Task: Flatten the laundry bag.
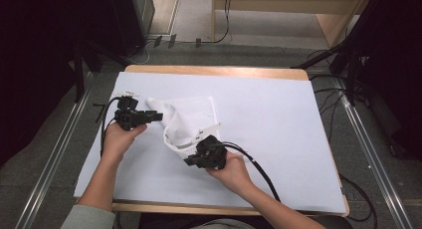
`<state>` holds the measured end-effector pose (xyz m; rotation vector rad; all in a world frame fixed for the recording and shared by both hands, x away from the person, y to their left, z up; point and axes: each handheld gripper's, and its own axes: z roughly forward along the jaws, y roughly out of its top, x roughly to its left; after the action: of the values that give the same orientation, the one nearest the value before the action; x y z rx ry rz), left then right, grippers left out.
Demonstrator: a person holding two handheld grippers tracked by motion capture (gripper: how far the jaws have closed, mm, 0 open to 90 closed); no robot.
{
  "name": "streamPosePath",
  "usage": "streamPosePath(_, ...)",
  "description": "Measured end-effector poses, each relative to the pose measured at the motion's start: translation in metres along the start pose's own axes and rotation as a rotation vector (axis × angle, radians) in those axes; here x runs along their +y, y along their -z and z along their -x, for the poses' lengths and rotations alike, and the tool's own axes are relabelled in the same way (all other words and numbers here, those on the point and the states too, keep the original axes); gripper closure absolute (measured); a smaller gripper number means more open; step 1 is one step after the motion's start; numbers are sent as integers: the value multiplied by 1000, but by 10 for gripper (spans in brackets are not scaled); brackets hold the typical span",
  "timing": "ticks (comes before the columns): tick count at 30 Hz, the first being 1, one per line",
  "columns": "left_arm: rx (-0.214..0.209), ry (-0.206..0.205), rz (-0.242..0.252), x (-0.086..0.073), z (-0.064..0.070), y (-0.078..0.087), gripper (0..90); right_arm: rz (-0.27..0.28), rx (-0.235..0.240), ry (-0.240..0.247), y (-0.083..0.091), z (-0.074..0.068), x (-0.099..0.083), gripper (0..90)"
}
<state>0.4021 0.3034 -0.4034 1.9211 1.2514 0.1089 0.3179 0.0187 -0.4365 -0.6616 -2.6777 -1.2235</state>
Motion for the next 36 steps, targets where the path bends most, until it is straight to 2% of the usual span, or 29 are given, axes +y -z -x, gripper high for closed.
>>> streamPosePath(2, -7, 6, -4, 0, 0, -1, 575, -22, 13, 13, -6, -6, -2, 893)
streamPosePath(5, -10, 8, -17, -1, -1, -3, 551, -51, 27, 2, -16, -9, -5, 841)
streamPosePath(8, -8, 8, -26, -2, -1, -5, 546, -51, 28, 12, -16, -10, -4, 811)
streamPosePath(13, -7, 8, -35, -3, -3, -7, 534, -7, 27, 10, -1, -15, 3, 755)
streamPosePath(16, 0, 13, -32, -3, -3, -8, 516, 33, -11, 30, 15, -14, 8, 749)
streamPosePath(18, -2, 15, -34, -4, -4, -9, 507, 51, -33, 27, 24, -11, 10, 747)
streamPosePath(20, 1, 15, -39, -4, -5, -10, 505, 70, -74, 15, 37, 0, 12, 747)
streamPosePath(21, 3, 15, -41, -4, -5, -10, 505, 70, -74, 15, 37, 0, 12, 747)
streamPosePath(22, 3, 14, -39, -5, -4, -11, 505, 80, -96, 6, 44, 8, 12, 748)
streamPosePath(25, 4, 16, -43, -5, -4, -12, 505, 86, -111, -12, 50, 16, 12, 747)
streamPosePath(27, 6, 18, -47, -6, -5, -12, 507, 95, -138, -31, 58, 31, 12, 744)
streamPosePath(29, 7, 21, -49, -8, -5, -12, 508, 99, -146, -36, 59, 34, 12, 744)
streamPosePath(32, 5, 26, -46, -9, -5, -12, 513, 111, -170, -55, 65, 48, 14, 744)
streamPosePath(33, 2, 28, -43, -9, -5, -12, 523, 118, -191, -56, 67, 58, 16, 744)
streamPosePath(35, 0, 30, -42, -10, -4, -12, 528, 118, -195, -71, 67, 63, 15, 743)
streamPosePath(36, 2, 30, -44, -10, -3, -13, 547, 109, -211, -85, 65, 74, 14, 742)
